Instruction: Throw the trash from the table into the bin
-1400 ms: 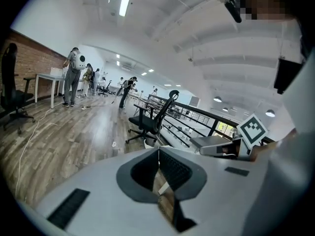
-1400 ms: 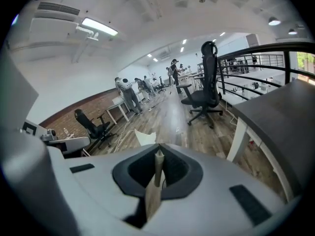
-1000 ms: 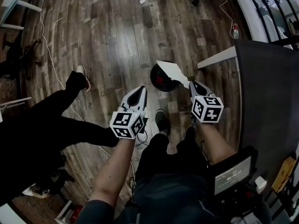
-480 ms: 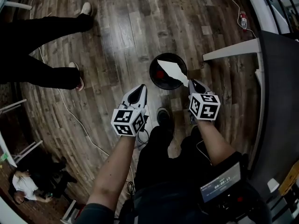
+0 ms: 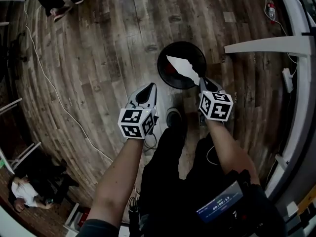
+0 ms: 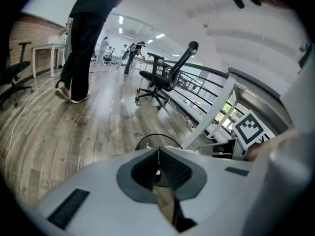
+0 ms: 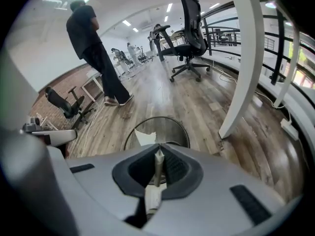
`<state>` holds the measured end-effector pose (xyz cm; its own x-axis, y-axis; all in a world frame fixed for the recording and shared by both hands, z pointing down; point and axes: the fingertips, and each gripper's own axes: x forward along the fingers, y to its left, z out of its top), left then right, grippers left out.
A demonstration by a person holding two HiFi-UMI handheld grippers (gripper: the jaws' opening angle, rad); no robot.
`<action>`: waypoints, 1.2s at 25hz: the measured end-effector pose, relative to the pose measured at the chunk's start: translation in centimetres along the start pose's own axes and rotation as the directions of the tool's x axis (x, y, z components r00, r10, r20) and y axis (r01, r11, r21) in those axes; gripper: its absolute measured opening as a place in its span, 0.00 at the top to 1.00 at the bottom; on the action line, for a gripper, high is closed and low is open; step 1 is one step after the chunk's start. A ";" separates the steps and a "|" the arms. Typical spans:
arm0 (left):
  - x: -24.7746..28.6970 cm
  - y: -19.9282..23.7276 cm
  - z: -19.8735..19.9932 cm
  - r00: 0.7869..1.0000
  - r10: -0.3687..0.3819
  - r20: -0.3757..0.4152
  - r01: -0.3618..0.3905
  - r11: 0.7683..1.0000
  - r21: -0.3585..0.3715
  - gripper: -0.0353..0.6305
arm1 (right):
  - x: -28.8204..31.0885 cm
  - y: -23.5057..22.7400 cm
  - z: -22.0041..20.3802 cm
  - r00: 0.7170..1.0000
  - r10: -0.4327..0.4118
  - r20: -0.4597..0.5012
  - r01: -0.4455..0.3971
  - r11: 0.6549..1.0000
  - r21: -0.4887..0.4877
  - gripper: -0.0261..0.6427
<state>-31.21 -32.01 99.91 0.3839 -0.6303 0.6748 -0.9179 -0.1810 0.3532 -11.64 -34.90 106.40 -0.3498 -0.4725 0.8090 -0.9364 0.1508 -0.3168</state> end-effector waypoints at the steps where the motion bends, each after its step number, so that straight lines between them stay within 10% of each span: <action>1: 0.5 0.3 -0.5 1.000 0.004 -0.001 -0.004 1.000 -0.004 0.93 | 0.6 -0.2 -0.4 1.000 0.001 -0.004 -0.001 1.000 -0.005 0.95; 13: 2.8 0.8 -4.4 0.999 0.044 0.005 -0.044 0.998 -0.049 0.93 | 5.1 -1.1 -2.9 1.000 -0.006 -0.012 0.006 1.000 -0.017 0.94; 19: 1.4 -0.1 -3.9 0.998 0.053 0.018 -0.052 0.997 -0.061 0.93 | 5.2 -0.7 -2.8 0.998 0.065 -0.003 -0.065 0.998 0.010 0.70; 30: -6.4 -6.8 2.4 0.999 -0.004 0.049 0.008 0.997 -0.073 0.93 | -8.8 0.8 2.8 0.995 0.099 0.021 -0.099 0.995 0.003 0.70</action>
<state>-27.70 -28.62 91.65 0.3826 -0.6660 0.6403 -0.9049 -0.1302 0.4052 -9.26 -33.02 97.68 -0.4400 -0.4731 0.7633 -0.8971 0.1939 -0.3969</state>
